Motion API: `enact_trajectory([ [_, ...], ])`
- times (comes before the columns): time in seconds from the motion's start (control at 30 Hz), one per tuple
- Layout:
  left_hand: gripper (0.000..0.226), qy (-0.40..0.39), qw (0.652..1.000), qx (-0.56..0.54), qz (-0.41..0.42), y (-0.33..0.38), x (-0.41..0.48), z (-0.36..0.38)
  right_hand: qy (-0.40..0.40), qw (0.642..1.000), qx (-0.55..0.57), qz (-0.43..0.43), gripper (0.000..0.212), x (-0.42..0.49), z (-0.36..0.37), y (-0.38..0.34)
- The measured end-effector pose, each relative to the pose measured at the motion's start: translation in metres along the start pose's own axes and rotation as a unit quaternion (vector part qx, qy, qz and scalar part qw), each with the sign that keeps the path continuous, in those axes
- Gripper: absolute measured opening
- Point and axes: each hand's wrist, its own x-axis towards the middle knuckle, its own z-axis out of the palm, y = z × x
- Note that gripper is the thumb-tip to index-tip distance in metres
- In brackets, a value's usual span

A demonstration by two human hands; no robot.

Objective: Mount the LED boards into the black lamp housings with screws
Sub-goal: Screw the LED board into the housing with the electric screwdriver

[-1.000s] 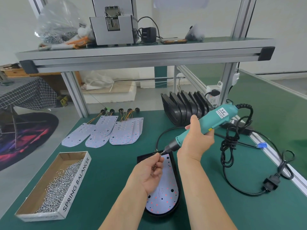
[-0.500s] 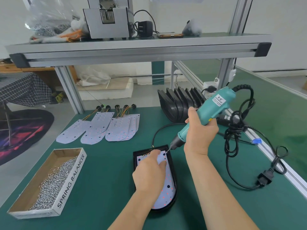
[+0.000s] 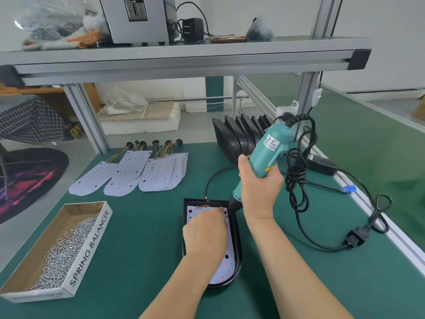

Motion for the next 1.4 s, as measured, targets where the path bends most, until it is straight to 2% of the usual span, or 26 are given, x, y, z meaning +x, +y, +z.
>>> enact_trajectory([
  [0.3, 0.033, -0.001, 1.0, 0.002, 0.0, 0.001, 0.0, 0.0, -0.026, 0.999, -0.022, -0.024, 0.024, 0.0, 0.002, 0.002],
  [0.47, 0.017, 0.005, 1.0, -0.003, 0.0, 0.001, -0.002, -0.001, -0.041, 0.997, -0.036, -0.048, 0.03, -0.003, 0.007, 0.003],
  [0.6, 0.018, 0.012, 1.0, -0.002, 0.002, 0.001, -0.002, -0.001, -0.071, 0.993, -0.047, -0.076, 0.03, -0.005, 0.009, 0.002],
  [0.77, 0.023, 0.02, 1.0, 0.02, 0.012, 0.002, -0.001, 0.002, -0.072, 0.995, -0.046, -0.048, 0.037, -0.003, 0.009, 0.003],
  [1.0, 0.021, 0.017, 0.999, 0.027, 0.016, 0.003, -0.002, 0.002, -0.067, 0.997, -0.027, -0.008, 0.033, -0.004, 0.007, 0.002],
  [1.13, 0.025, 0.01, 1.0, 0.01, 0.013, 0.001, -0.002, 0.0, -0.104, 0.994, -0.023, -0.012, 0.019, -0.008, -0.002, -0.011],
  [1.27, 0.029, -0.005, 0.999, -0.052, -0.015, -0.001, 0.0, -0.006, -0.049, 0.998, 0.005, -0.042, 0.008, -0.01, -0.011, -0.03],
  [1.4, 0.033, -0.037, 0.971, -0.23, -0.046, -0.013, 0.001, -0.019, 0.07, 0.995, 0.056, 0.037, 0.016, -0.013, -0.019, -0.041],
])
